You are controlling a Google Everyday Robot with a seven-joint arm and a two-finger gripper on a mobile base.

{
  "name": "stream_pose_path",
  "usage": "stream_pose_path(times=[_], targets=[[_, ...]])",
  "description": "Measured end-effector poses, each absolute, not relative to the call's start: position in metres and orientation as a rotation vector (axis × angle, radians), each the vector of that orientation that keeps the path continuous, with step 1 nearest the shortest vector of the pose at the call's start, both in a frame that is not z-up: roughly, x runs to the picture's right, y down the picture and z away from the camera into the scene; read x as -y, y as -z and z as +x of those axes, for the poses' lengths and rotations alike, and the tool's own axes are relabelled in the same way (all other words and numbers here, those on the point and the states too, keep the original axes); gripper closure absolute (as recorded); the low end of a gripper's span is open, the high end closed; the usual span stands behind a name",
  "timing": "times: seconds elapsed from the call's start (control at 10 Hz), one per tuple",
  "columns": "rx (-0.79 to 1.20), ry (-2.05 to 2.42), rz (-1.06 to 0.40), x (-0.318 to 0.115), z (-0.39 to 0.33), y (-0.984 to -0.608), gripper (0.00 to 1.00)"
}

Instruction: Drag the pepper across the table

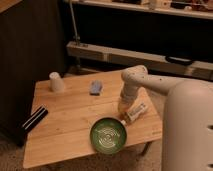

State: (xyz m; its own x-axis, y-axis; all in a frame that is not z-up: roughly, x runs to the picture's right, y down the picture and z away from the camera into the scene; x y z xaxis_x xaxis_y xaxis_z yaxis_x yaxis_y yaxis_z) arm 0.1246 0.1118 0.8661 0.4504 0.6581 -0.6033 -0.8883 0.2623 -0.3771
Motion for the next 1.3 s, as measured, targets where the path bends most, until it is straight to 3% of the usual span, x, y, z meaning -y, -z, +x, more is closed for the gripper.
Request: stream_pose_path(times=[1.3], targets=[[-0.457,-1.057,-0.807,-0.145,0.176,-0.864,1.00]])
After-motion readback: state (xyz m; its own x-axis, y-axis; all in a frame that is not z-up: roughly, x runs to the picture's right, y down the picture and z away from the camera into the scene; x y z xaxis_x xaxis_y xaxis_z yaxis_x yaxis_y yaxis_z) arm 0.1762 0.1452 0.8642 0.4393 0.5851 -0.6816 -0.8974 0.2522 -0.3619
